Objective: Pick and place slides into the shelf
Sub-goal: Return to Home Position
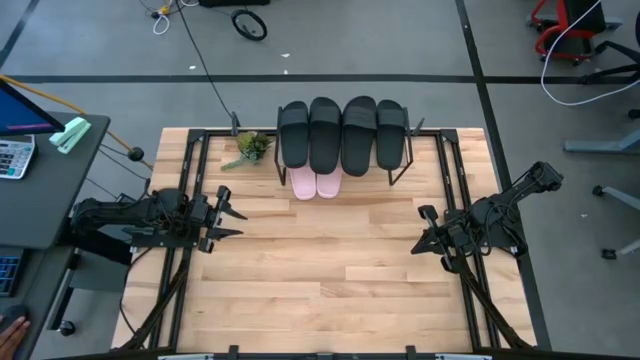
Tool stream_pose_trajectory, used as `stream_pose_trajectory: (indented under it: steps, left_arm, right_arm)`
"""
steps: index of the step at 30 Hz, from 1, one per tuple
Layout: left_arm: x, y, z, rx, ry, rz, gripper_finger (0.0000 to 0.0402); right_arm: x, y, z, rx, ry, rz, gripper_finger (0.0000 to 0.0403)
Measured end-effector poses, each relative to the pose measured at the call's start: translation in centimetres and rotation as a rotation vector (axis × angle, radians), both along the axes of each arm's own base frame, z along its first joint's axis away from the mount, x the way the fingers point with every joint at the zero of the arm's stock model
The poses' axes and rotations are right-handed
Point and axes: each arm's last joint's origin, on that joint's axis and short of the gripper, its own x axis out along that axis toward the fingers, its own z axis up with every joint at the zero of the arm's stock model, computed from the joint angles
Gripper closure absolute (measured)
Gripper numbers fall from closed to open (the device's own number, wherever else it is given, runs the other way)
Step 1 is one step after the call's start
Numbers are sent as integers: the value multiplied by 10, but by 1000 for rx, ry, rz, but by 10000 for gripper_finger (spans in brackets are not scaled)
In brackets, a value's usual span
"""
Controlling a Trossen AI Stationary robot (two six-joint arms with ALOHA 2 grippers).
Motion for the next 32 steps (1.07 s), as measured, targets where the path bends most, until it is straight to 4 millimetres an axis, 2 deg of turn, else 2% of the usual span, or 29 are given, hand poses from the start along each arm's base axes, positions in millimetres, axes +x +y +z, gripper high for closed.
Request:
stream_pose_trajectory:
  steps: [32]
  left_arm:
    - [0, 0, 0, 0, 0, 0, 220]
  right_arm:
    - [0, 0, 0, 0, 0, 0, 389]
